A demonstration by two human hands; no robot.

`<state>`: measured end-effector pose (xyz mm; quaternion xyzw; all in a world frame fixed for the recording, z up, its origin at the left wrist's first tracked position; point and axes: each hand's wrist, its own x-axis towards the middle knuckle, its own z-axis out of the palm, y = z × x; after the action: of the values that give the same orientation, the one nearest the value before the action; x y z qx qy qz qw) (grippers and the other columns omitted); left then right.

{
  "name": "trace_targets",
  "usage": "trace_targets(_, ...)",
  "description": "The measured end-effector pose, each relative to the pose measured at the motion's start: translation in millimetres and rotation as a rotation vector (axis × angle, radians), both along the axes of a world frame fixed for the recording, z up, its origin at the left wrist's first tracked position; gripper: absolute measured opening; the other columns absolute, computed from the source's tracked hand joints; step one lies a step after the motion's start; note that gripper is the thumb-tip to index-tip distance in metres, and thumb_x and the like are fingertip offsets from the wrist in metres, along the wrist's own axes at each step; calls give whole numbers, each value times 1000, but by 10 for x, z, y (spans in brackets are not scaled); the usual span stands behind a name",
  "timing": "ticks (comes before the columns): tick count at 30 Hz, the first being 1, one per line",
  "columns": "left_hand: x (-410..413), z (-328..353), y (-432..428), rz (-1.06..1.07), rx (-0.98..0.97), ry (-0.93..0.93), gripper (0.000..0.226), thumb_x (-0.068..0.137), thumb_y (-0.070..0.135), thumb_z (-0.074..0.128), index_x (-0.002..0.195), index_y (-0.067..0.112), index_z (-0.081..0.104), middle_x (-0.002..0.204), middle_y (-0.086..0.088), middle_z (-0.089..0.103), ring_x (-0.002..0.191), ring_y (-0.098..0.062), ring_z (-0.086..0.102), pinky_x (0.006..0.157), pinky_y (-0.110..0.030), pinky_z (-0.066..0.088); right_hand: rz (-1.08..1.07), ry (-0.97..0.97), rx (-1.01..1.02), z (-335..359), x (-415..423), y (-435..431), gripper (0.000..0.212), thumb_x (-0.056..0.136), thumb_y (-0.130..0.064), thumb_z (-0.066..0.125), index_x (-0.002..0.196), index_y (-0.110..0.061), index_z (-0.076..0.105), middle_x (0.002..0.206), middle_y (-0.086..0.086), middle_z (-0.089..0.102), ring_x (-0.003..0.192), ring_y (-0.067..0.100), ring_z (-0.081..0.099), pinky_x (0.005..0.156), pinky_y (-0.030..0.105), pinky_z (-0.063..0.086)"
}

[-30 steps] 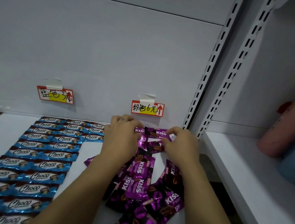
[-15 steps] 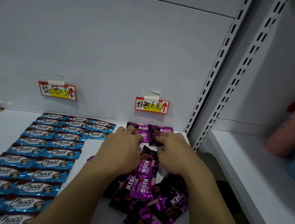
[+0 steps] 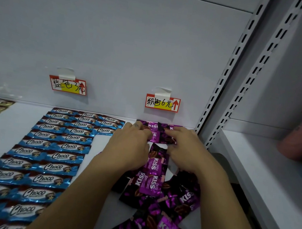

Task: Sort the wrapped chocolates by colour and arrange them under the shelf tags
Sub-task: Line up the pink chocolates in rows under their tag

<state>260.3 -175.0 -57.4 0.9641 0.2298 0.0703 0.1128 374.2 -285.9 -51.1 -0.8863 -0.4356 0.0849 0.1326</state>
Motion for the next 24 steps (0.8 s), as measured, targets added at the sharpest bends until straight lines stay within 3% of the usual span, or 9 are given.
trace_targets(5, -311, 358, 61, -41, -217, 4, 45, 92, 30, 61, 135, 34, 49, 134, 9, 52, 118, -13, 50, 99, -30, 42, 41, 156, 47, 299, -103, -152, 36, 88, -26, 67, 124, -27, 62, 121, -7, 61, 101, 8, 56, 86, 25, 43)
trace_targets(7, -423, 409, 68, -1, -222, 98, 51, 91, 26, 63, 137, 36, 46, 134, 8, 53, 118, -14, 51, 95, -30, 41, 73, 181, -28, 303, -133, -148, 48, 83, -36, 73, 127, -29, 59, 122, -9, 60, 104, 8, 56, 85, 24, 42)
trace_targets(11, -422, 402, 39, -5, -172, 187, 57, 91, 22, 64, 140, 38, 41, 147, 4, 39, 130, -21, 41, 101, -33, 38, 106, 188, -89, 251, -148, -97, 70, 75, -49, 75, 137, -31, 49, 131, -6, 56, 105, 10, 53, 87, 27, 42)
trace_targets(15, -387, 275, 3, -54, -213, 282, 51, 94, 31, 57, 141, 41, 39, 147, 2, 38, 131, -21, 37, 103, -34, 37, 128, 201, -66, 179, -168, -41, 74, 73, -46, 78, 137, -29, 47, 129, -6, 55, 97, 8, 52, 82, 24, 42)
trace_targets(17, -360, 229, -15, -53, -209, 255, 43, 94, 39, 54, 137, 39, 45, 141, 1, 43, 127, -20, 39, 99, -34, 38, 102, 201, -39, 163, -148, -45, 66, 72, -42, 80, 130, -28, 52, 115, -8, 56, 94, 8, 54, 73, 22, 42)
trace_targets(20, -336, 174, -53, -58, -168, 229, 41, 91, 47, 56, 129, 34, 52, 131, 0, 46, 122, -19, 40, 95, -34, 39, 67, 187, 27, 154, -93, -90, 29, 78, -32, 77, 100, -24, 60, 94, -9, 58, 88, 13, 57, 67, 23, 42)
trace_targets(24, -326, 153, -35, -39, -266, 149, 46, 86, 36, 68, 128, 32, 53, 126, 2, 52, 105, -13, 48, 83, -25, 39, 17, 258, 98, 159, -24, -135, 20, 81, -26, 75, 89, -17, 60, 89, 5, 64, 83, 23, 61, 74, 38, 50)
